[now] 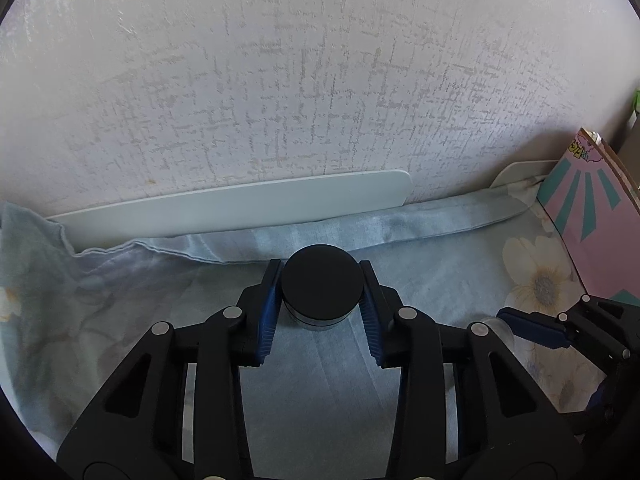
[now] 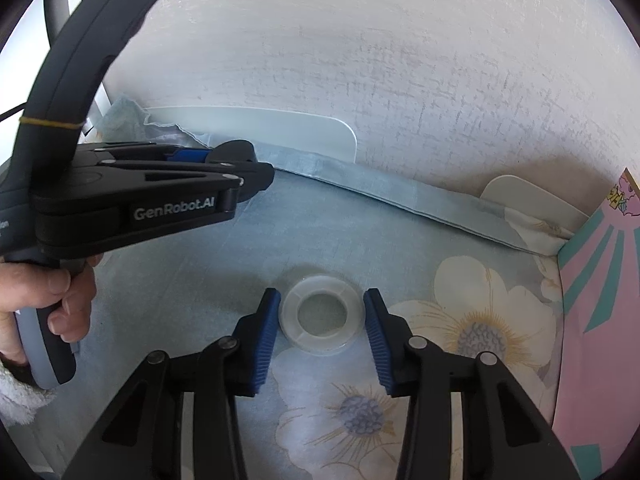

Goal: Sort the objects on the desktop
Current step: 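Lift the black jar and tape roll and carry both over the box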

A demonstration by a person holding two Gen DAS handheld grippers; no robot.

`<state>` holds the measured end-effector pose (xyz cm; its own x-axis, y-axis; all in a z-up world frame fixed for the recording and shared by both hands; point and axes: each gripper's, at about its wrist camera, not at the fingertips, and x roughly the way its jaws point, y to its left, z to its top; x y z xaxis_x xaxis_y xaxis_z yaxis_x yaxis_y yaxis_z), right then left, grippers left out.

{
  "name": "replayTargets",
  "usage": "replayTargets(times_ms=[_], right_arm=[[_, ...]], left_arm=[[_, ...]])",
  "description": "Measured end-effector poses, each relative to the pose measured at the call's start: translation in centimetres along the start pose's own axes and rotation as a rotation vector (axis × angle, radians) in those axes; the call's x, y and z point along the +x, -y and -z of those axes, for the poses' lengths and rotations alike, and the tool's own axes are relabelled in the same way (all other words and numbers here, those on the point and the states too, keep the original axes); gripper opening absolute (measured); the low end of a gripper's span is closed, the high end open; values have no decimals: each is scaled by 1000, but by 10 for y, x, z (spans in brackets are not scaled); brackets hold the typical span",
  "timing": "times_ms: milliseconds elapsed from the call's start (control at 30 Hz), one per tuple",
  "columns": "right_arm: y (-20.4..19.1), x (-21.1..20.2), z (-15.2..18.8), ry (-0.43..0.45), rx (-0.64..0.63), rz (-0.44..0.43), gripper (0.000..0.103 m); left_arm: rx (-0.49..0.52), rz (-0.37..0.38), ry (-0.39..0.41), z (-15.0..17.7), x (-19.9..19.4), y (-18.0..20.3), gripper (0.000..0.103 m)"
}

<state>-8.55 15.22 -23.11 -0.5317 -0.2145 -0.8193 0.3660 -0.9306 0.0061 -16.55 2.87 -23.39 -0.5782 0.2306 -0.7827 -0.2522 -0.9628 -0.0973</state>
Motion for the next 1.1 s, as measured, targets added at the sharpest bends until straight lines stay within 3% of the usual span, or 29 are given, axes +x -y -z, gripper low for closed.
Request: replayTargets(times_ms=[400, 600, 667, 1100], right_arm=[[-13, -47, -4, -7, 3, -29, 39], [4, -80, -26, 6, -8, -31, 39], [-7, -88, -32, 21, -5, -12, 39], [54, -167, -39, 45, 51, 14, 39]], left_arm=[[-37, -44, -3, -13, -55, 9, 33], [-81, -40, -2, -35, -86, 19, 33], [-96, -49, 23, -37, -97, 26, 33], [-111, -17, 102, -61, -152, 86, 33]])
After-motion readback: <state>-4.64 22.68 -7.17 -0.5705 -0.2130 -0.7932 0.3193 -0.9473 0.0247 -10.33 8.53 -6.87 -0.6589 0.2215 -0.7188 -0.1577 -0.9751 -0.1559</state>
